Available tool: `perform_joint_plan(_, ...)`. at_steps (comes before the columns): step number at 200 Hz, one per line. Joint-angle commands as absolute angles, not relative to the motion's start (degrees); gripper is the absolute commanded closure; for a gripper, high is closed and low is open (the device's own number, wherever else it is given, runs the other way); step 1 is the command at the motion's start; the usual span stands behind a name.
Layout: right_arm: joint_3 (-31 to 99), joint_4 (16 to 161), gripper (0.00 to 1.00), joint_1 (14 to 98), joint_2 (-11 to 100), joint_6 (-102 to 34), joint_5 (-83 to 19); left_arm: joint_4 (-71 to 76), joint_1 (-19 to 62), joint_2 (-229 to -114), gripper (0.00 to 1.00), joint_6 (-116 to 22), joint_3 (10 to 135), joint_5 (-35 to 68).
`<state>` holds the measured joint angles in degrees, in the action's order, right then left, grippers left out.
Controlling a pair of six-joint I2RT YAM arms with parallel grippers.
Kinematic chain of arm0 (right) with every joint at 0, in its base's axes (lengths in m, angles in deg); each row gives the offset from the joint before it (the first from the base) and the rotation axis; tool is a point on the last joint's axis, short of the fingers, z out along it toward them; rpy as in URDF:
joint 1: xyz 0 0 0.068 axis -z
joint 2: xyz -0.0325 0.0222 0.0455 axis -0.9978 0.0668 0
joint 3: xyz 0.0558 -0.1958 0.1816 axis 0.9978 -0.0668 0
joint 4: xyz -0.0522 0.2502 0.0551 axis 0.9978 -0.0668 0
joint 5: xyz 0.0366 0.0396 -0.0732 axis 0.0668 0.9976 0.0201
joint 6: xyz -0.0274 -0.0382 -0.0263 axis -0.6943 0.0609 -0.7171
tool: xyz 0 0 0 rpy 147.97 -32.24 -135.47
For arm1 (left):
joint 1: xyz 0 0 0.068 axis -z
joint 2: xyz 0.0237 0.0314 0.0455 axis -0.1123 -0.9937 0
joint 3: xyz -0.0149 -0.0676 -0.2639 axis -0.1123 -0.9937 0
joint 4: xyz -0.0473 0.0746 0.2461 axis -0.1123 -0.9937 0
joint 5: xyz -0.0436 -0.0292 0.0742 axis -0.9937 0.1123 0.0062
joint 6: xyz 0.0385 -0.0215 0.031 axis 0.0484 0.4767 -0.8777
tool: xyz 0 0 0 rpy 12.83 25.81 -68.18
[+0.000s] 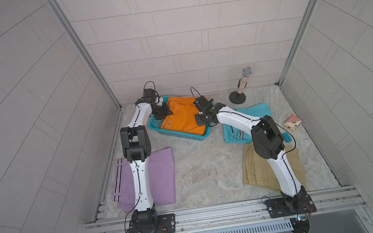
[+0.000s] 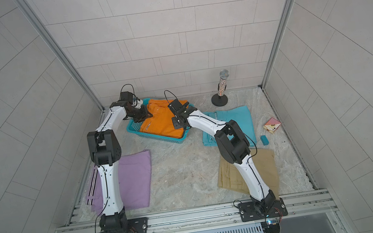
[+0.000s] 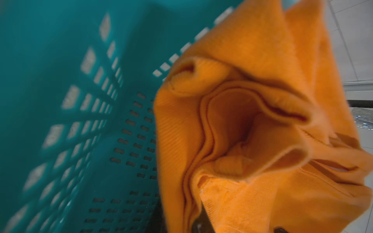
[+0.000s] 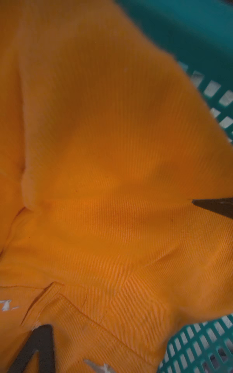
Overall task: Put the folded long pants in the basket
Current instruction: Place the long pant in the basket.
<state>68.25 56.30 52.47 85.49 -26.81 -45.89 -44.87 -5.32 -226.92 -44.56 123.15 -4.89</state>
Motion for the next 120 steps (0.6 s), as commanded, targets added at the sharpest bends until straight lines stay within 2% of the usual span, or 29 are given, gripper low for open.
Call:
perform_joint_plan(1,69.64,50.25,1.0,52.53,86.76,-27.4,-45.01,-46.77,-6.14,-224.22,1.0,-44.73,125.81,0.31)
perform_joint_plan(39,73.74,44.85,1.0,54.0,89.82,-29.59,-42.19,-55.57,-5.97,-222.43,1.0,-45.9,126.81,6.97)
perform_joint_plan(75,90.06,28.31,1.0,57.96,97.92,-32.92,-34.38,-58.94,-6.03,-217.27,1.0,-46.48,121.08,16.78)
perform_joint_plan(99,100.45,18.98,1.0,58.27,102.22,-35.39,-32.51,-60.23,-6.13,-217.79,1.0,-47.15,121.58,17.15)
perform_joint_plan(120,100.21,18.75,1.0,57.81,101.39,-34.9,-32.51,-60.93,-6.12,-219.64,1.0,-46.68,123.4,15.42)
